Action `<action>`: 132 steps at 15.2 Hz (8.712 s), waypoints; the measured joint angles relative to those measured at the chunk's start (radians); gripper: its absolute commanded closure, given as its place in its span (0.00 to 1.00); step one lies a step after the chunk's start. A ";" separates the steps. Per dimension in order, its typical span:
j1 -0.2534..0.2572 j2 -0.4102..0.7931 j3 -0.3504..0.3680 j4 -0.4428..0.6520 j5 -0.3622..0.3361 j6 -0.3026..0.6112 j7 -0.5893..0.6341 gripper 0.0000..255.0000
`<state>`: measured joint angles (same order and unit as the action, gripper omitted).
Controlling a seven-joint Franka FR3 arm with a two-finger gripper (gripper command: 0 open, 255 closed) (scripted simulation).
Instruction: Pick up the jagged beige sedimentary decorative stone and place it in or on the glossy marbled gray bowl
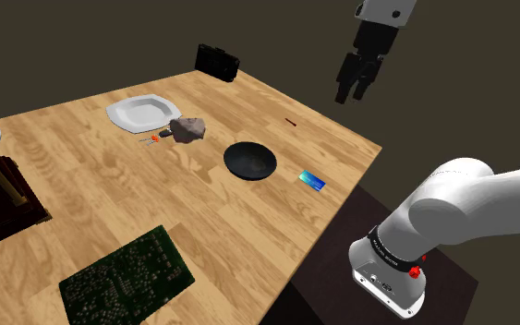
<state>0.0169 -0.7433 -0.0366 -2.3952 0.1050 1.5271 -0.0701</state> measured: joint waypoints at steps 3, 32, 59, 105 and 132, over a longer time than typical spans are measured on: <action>0.008 0.035 0.010 0.004 0.007 0.034 0.000 0.00; 0.170 1.056 0.185 0.657 -0.039 0.481 0.052 0.00; 0.256 1.426 0.195 1.046 -0.108 0.541 0.075 1.00; 0.230 1.304 0.204 0.867 0.173 0.486 0.536 1.00; 0.140 0.794 0.183 0.404 0.244 0.409 0.433 1.00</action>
<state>0.1569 0.0510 0.1460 -1.9916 0.3493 1.9356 0.3627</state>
